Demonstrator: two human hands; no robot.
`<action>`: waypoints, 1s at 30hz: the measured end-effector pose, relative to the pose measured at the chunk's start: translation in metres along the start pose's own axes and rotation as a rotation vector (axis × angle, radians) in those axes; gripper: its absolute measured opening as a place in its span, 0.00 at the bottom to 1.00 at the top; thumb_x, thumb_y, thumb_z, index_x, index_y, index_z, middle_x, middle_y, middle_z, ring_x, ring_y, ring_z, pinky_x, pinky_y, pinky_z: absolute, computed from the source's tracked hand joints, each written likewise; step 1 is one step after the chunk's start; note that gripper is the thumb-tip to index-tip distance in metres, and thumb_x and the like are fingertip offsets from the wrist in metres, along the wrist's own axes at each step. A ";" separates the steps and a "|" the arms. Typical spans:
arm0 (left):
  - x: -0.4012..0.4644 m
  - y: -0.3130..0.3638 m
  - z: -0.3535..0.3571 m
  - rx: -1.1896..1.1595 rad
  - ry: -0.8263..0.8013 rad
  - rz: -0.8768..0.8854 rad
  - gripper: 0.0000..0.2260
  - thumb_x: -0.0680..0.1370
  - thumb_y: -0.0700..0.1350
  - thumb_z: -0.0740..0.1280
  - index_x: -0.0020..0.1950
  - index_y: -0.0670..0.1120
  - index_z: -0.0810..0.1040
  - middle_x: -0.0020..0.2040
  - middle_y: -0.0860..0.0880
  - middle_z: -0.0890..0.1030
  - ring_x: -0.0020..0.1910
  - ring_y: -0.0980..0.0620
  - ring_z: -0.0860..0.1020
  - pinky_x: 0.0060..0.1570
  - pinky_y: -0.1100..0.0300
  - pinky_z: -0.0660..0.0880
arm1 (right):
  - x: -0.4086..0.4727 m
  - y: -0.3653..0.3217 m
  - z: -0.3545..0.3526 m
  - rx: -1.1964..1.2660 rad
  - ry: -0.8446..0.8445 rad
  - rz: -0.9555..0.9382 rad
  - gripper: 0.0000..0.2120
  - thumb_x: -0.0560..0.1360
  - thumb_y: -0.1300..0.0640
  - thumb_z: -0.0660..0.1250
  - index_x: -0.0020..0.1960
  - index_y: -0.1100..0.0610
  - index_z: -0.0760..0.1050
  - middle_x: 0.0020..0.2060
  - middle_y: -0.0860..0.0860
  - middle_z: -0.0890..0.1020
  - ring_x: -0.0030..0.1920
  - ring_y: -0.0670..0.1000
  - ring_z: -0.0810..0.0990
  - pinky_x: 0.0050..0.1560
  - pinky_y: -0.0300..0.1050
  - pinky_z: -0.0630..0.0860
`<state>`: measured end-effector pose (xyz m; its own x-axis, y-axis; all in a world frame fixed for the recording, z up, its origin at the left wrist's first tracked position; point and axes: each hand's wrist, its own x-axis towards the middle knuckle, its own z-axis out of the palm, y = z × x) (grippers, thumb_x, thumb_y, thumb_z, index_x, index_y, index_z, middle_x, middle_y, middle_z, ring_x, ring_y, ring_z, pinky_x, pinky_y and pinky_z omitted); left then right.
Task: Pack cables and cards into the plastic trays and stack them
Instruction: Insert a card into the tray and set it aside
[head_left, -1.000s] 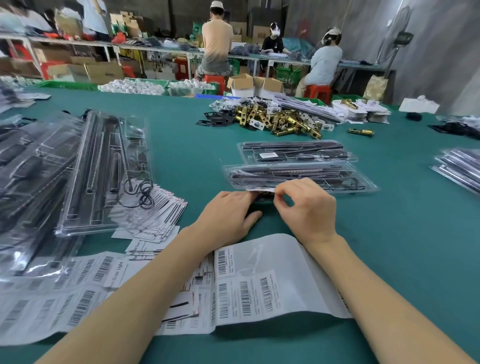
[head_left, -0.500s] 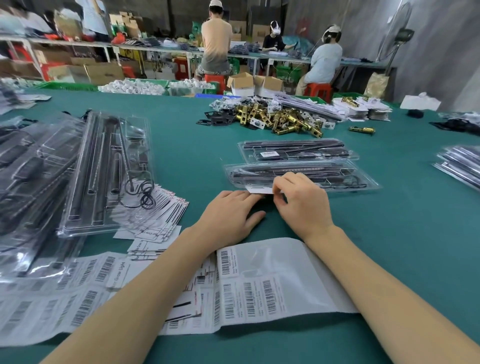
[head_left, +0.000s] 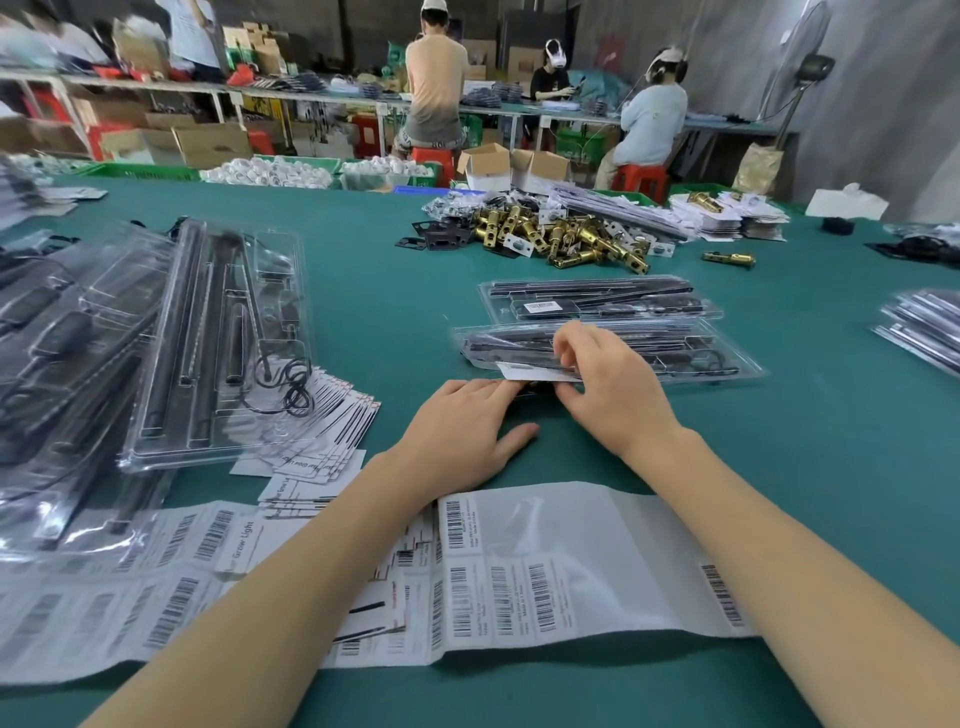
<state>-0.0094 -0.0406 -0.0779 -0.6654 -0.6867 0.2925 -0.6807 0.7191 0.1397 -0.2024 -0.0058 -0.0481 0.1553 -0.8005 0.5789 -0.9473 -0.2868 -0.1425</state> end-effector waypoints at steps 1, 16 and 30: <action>0.000 0.000 0.000 0.007 -0.004 -0.001 0.24 0.83 0.61 0.56 0.74 0.50 0.67 0.70 0.51 0.76 0.69 0.51 0.72 0.67 0.56 0.63 | 0.002 0.000 0.001 -0.022 -0.008 -0.017 0.11 0.71 0.66 0.70 0.50 0.57 0.73 0.42 0.49 0.74 0.45 0.53 0.73 0.38 0.51 0.74; 0.006 0.008 0.007 0.043 0.009 -0.043 0.33 0.79 0.70 0.48 0.79 0.56 0.61 0.74 0.53 0.68 0.67 0.49 0.68 0.66 0.54 0.62 | 0.015 0.002 -0.003 -0.293 -0.045 -0.191 0.07 0.72 0.59 0.71 0.47 0.56 0.74 0.41 0.52 0.79 0.38 0.59 0.78 0.29 0.46 0.70; 0.005 0.012 0.007 0.060 0.008 -0.052 0.39 0.74 0.77 0.45 0.79 0.57 0.60 0.77 0.58 0.66 0.69 0.49 0.65 0.68 0.54 0.59 | 0.019 0.000 0.004 -0.363 0.011 -0.185 0.07 0.71 0.61 0.72 0.45 0.57 0.75 0.38 0.52 0.79 0.37 0.58 0.78 0.27 0.43 0.63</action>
<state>-0.0235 -0.0360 -0.0814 -0.6266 -0.7217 0.2942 -0.7314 0.6749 0.0979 -0.1980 -0.0233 -0.0405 0.3312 -0.7467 0.5768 -0.9413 -0.2193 0.2566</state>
